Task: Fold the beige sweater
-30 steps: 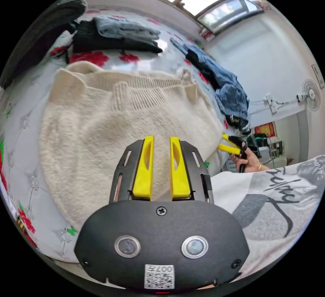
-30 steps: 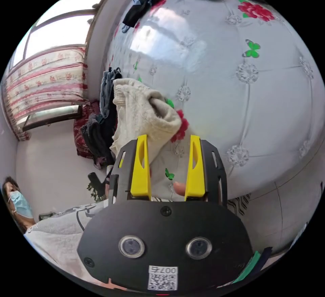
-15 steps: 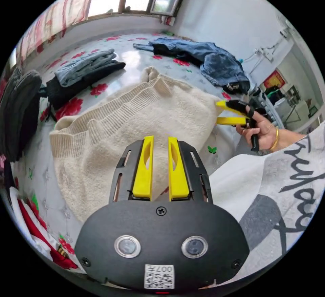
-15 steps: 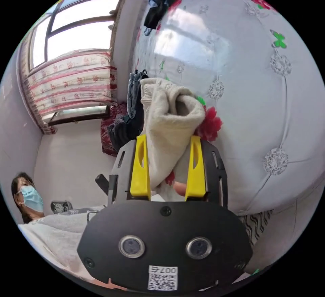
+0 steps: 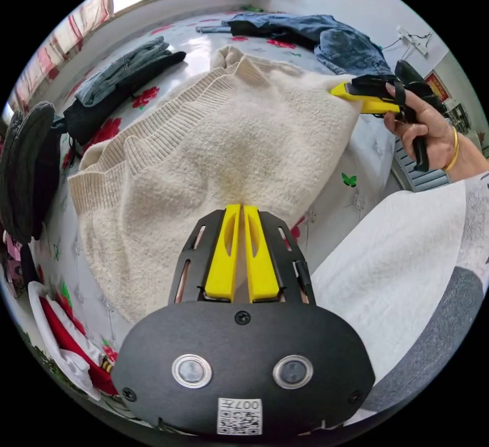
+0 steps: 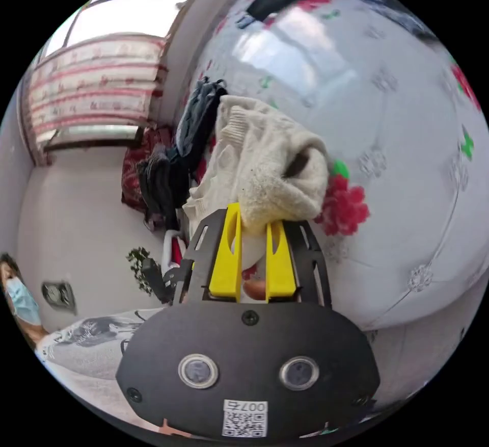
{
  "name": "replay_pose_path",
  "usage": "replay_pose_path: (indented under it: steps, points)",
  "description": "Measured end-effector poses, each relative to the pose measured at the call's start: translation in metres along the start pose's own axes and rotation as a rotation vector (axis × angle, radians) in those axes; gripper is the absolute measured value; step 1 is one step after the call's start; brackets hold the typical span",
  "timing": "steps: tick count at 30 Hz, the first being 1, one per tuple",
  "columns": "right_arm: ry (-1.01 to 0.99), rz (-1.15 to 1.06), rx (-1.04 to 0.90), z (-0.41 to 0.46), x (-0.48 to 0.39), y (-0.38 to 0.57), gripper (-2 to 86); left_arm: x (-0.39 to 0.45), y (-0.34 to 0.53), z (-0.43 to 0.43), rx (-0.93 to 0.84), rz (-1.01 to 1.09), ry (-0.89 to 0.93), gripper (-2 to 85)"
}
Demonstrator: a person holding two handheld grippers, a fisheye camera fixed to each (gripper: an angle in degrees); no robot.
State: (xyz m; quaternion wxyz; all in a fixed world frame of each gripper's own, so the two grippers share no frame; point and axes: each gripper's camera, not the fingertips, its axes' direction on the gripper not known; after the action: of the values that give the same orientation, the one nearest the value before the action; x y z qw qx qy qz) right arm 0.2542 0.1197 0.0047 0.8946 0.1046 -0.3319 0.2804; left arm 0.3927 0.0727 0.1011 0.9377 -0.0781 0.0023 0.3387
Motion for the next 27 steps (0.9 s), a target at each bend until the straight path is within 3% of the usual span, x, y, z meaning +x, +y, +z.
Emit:
replay_pose_path:
  steps: [4,6,9,12,15,17,23,27]
  points:
    - [0.118,-0.456,-0.126,0.041,-0.155,0.012,2.0,-0.014,-0.005,0.000,-0.032,-0.010,0.055,-0.8]
    - [0.231,-0.800,-0.262,0.097,-0.261,0.050,2.4,-0.016,0.000,-0.008,-0.022,0.001,0.037,-0.6]
    - [0.311,-1.146,-0.436,0.181,-0.352,0.121,3.6,-0.022,0.034,-0.038,0.058,-0.057,0.073,1.2]
    - [0.313,-1.346,-0.622,0.280,-0.384,0.191,5.7,-0.037,0.100,-0.065,0.191,-0.155,0.181,4.0]
    - [0.302,-1.354,-0.874,0.400,-0.360,0.241,7.8,-0.062,0.173,-0.067,0.209,-0.380,0.235,4.4]
    - [0.340,-1.228,-1.094,0.476,-0.318,0.257,9.1,-0.084,0.225,-0.057,0.175,-0.582,0.291,5.0]
    - [0.093,-1.105,-1.032,0.448,-0.322,0.201,11.3,-0.126,0.315,-0.069,0.281,-0.861,0.362,6.8]
    - [-0.122,-0.798,-0.693,0.350,-0.272,0.089,12.6,-0.164,0.354,-0.086,0.376,-0.960,0.363,7.8]
